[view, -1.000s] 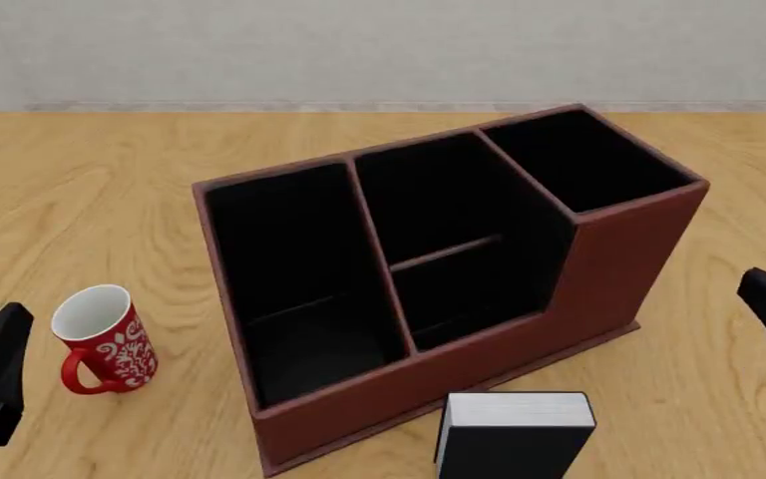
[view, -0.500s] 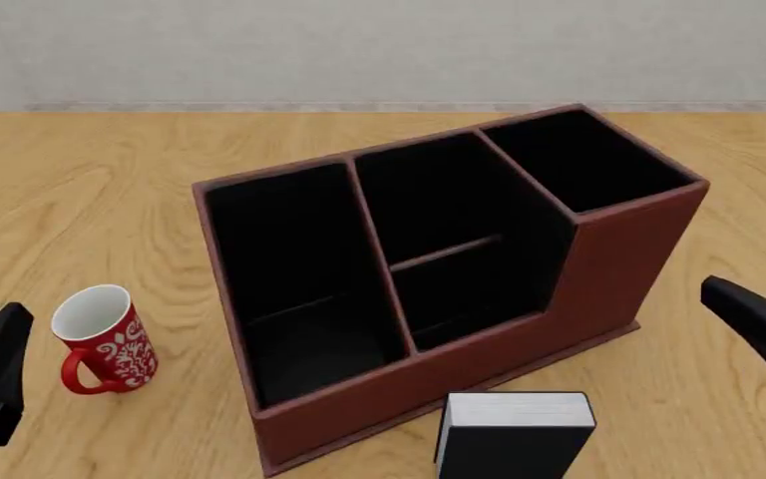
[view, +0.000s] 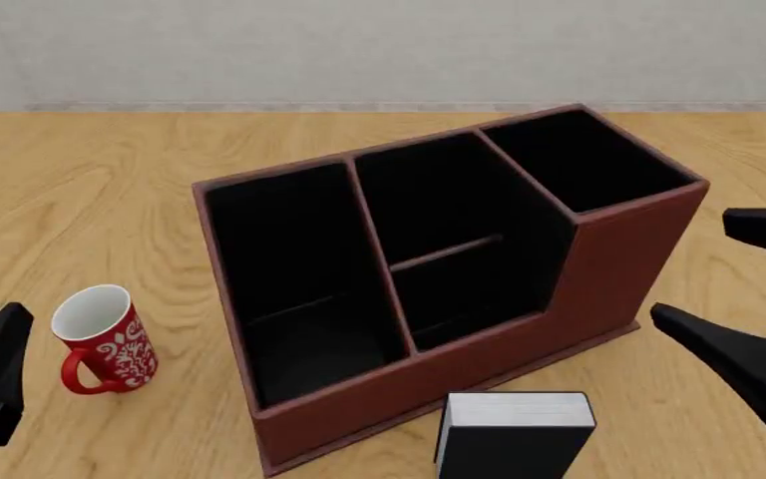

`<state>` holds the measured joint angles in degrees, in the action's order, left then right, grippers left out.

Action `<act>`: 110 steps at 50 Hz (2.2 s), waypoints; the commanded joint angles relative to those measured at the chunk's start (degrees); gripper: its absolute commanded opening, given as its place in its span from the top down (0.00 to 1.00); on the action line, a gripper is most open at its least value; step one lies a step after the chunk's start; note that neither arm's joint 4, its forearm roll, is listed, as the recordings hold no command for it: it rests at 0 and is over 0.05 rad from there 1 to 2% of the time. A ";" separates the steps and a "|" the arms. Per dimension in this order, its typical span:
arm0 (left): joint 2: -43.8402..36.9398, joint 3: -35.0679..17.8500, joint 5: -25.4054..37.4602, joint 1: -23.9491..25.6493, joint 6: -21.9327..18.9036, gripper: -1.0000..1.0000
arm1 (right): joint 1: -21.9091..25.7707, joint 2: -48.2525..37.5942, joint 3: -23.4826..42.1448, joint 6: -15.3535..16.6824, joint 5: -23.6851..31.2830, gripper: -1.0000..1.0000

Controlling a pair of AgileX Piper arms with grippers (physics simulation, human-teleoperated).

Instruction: Pick up the book and place it in the right compartment of the caddy.

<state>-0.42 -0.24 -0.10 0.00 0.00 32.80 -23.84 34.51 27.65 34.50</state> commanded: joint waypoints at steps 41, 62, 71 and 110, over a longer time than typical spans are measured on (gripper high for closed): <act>0.00 0.00 0.00 0.00 0.00 0.00 | 11.21 -13.16 4.55 3.07 7.94 0.00; 0.00 0.00 0.00 0.00 0.00 0.00 | 13.65 -16.12 3.42 2.26 7.55 0.00; 0.00 0.00 0.00 0.00 0.00 0.00 | 15.12 -17.84 2.96 1.27 6.77 0.00; 0.00 0.00 0.00 0.00 0.00 0.00 | 19.93 -25.64 -0.53 -3.79 0.69 0.00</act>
<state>-0.42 -0.24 -0.10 0.00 0.00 51.93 -47.77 34.88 25.08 36.73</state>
